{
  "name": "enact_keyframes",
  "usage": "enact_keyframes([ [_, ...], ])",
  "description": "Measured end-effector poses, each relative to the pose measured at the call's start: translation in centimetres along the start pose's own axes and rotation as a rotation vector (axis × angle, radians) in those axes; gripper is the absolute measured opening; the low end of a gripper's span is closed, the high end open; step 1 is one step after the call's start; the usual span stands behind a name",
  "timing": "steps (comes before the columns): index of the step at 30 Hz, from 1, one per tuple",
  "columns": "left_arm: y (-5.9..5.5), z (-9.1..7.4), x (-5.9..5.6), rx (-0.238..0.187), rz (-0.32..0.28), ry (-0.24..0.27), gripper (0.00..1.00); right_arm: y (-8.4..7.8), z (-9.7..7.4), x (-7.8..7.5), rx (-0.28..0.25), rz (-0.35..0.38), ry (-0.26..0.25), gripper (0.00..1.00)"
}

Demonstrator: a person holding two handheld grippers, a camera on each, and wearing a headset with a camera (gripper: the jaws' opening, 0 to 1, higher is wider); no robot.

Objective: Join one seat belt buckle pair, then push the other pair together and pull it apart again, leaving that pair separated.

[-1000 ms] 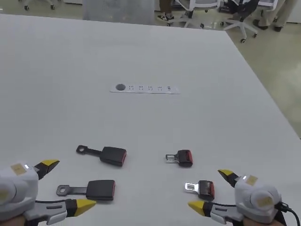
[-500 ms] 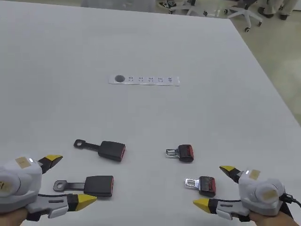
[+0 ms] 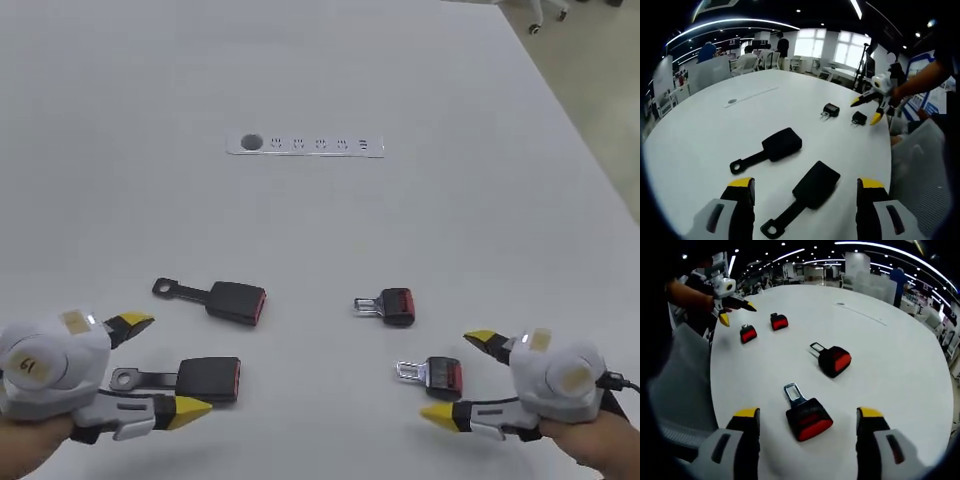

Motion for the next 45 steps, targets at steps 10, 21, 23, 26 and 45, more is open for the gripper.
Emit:
enact_keyframes([
  [10, -0.5, 1.3, -0.4, 0.073, 0.084, -0.064, 0.81, -0.6, 0.5, -0.3, 0.053, -0.048, 0.075, 0.74],
  [21, -0.7, 2.7, -0.3, 0.150, 0.196, -0.117, 0.68, -0.9, 0.8, -0.4, 0.114, -0.144, 0.142, 0.62],
  [23, -0.6, 2.8, -0.3, 0.155, 0.211, -0.126, 0.66, -0.7, 0.9, -0.4, 0.117, -0.145, 0.147, 0.61],
  [26, -0.8, 3.2, -0.4, 0.180, 0.251, -0.150, 0.60, -0.6, 0.8, -0.5, 0.125, -0.161, 0.163, 0.56],
  [45, -1.9, 3.8, 0.2, 0.230, 0.461, -0.181, 0.35, -0.4, 0.8, -1.1, 0.182, -0.259, 0.219, 0.36],
])
Point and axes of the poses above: the centre of the closed fingertips' face, and the gripper's own axes: z roughly forward along the fingers, x roughly to its left, y roughly out of its top, the point moved 7 cm from there along -z, roughly backward along the fingers, and after that the axes turned 7 degrees about x, right-handed, at the moved point
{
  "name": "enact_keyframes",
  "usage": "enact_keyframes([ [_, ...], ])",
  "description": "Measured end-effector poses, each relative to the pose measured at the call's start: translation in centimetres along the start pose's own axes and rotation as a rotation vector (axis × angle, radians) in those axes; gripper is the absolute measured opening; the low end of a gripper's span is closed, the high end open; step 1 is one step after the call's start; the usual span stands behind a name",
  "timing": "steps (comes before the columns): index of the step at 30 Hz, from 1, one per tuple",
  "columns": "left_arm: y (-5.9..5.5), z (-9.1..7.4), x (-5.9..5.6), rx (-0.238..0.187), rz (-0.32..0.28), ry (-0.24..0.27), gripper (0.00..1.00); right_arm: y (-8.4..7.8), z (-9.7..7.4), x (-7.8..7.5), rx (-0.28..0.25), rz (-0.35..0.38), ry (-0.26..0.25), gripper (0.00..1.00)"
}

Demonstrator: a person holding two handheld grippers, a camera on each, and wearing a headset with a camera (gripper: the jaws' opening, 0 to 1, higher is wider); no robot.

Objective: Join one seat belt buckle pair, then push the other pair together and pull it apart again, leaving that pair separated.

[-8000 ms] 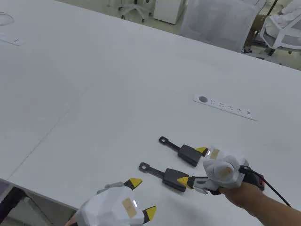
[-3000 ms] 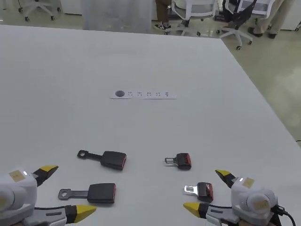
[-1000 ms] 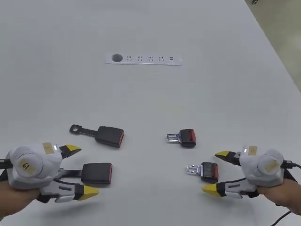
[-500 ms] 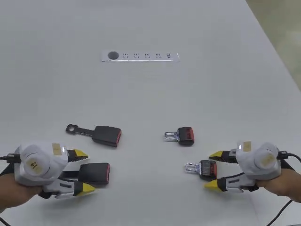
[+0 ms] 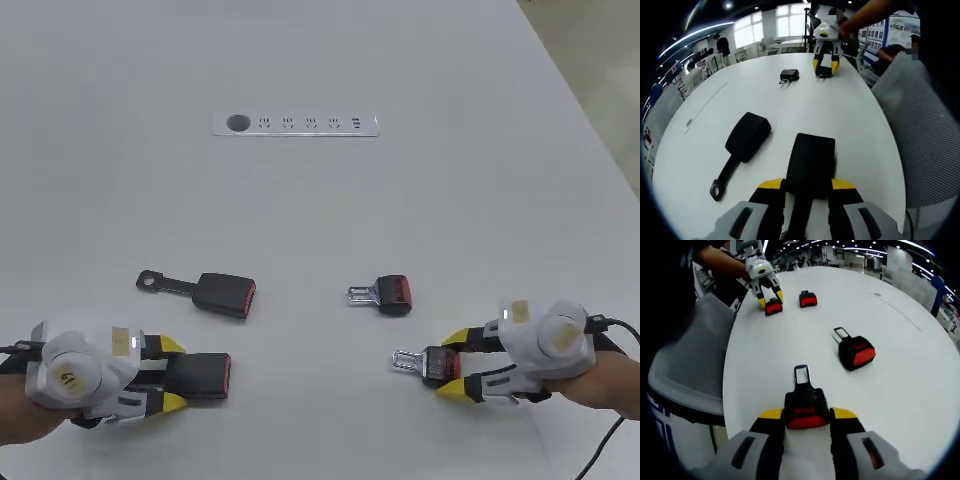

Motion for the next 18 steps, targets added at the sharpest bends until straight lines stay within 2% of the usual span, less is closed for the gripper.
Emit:
enact_keyframes([
  [10, 0.1, 0.1, 0.4, 0.018, 0.001, -0.005, 0.34, 0.3, 0.0, 0.0, 0.022, -0.026, 0.017, 0.35],
  [18, 0.2, 0.2, 0.8, 0.060, 0.010, -0.007, 0.34, 1.5, 0.7, 0.5, 0.026, -0.062, 0.036, 0.35],
])
Point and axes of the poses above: the centre of the closed fingertips' face, and the gripper's own axes: z roughly forward along the fingers, x roughly to its left, y roughly out of its top, the point moved 7 cm from there along -z, roughly backward along the fingers, and after that the axes turned 7 degrees about x, right-handed, at the moved point
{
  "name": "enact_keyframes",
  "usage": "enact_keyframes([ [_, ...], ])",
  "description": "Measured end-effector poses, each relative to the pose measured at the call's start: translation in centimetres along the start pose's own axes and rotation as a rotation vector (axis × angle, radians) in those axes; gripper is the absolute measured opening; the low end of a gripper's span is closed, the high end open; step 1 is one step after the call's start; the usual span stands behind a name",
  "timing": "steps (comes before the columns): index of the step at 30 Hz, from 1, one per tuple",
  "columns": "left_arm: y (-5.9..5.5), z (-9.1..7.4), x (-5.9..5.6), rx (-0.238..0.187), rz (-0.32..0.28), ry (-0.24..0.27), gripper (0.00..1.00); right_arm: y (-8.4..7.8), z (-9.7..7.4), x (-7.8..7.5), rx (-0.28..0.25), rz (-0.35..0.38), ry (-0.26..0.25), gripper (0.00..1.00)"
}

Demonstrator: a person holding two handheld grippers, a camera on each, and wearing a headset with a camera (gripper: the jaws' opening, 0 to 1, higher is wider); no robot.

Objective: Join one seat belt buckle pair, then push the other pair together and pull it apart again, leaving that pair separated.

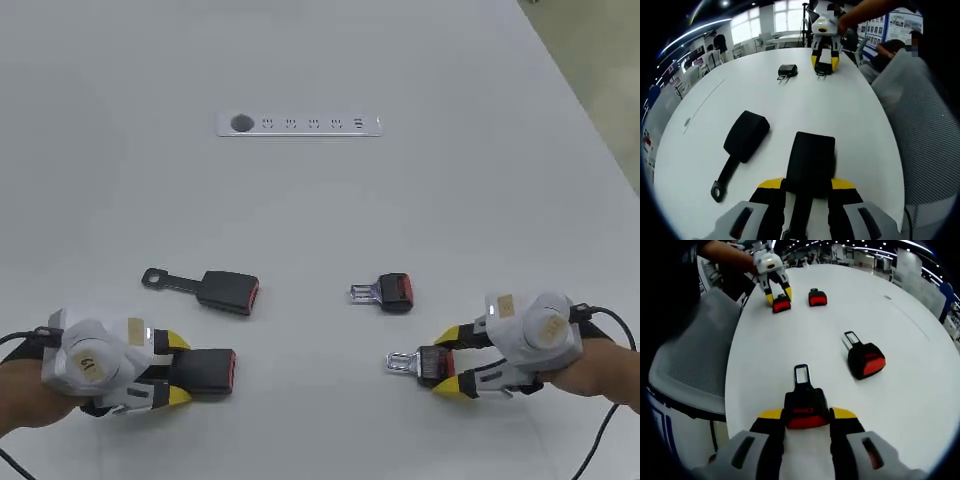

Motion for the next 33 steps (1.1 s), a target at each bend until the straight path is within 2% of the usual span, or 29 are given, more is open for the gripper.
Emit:
enact_keyframes([
  [8, -0.1, 0.1, 0.2, 0.039, 0.019, -0.011, 0.34, 1.6, 0.7, 0.2, 0.012, -0.043, 0.026, 0.35],
  [16, 0.0, 0.3, 0.1, 0.065, 0.013, -0.012, 0.34, 3.4, 1.7, 0.4, -0.007, -0.069, 0.036, 0.35],
  [22, 0.2, 0.4, 0.1, 0.100, 0.033, -0.017, 0.34, 4.2, 2.1, 0.4, -0.019, -0.080, 0.045, 0.35],
  [33, 0.3, 0.4, 0.0, 0.114, 0.021, -0.017, 0.34, 6.1, 3.2, 0.6, -0.049, -0.094, 0.050, 0.35],
])
Point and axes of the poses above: the centre of the closed fingertips' face, and the gripper's own axes: z roughly forward along the fingers, x roughly to its left, y roughly out of its top, the point moved 7 cm from there along -z, roughly backward along the fingers, and after that the axes turned 7 degrees about x, right-handed, at the moved point
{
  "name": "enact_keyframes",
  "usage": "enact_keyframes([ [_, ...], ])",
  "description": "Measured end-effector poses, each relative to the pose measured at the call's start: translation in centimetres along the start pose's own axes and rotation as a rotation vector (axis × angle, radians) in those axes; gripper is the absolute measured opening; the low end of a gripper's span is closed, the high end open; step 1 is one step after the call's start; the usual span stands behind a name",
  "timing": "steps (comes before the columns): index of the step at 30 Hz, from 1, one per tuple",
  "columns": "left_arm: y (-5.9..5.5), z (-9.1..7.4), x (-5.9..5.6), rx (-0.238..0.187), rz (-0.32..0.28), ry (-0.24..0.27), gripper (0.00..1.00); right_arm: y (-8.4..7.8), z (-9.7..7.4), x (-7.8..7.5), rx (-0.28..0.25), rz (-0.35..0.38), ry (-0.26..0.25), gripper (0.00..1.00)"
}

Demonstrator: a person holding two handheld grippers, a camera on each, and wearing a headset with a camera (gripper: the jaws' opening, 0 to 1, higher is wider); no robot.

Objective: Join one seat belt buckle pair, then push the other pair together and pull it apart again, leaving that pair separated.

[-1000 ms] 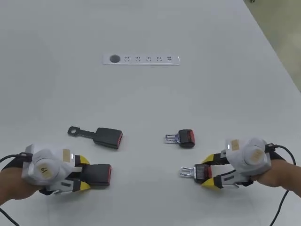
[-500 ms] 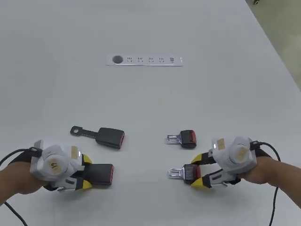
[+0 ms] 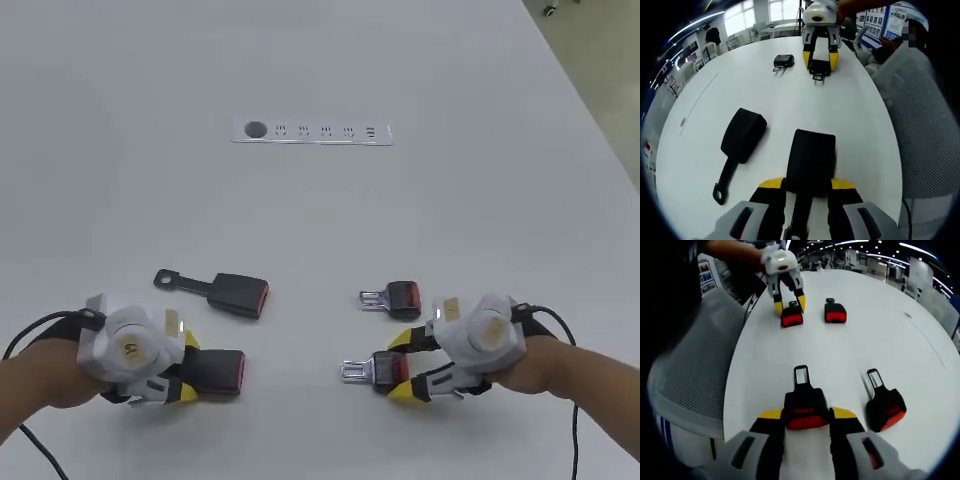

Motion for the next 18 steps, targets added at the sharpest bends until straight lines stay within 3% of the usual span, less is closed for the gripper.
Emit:
enact_keyframes([
  [18, 0.0, 0.0, -0.1, 0.003, -0.011, 0.003, 0.34, 3.6, 2.3, 0.9, -0.080, -0.034, 0.022, 0.35],
])
Point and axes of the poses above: the centre of the closed fingertips' face, and the gripper's own axes: z roughly forward along the fingers, x roughly to its left, y roughly out of its top, the point moved 7 cm from there along -z, roughly backward along the fingers, and after that the axes turned 7 degrees about x, right-handed, at the moved point
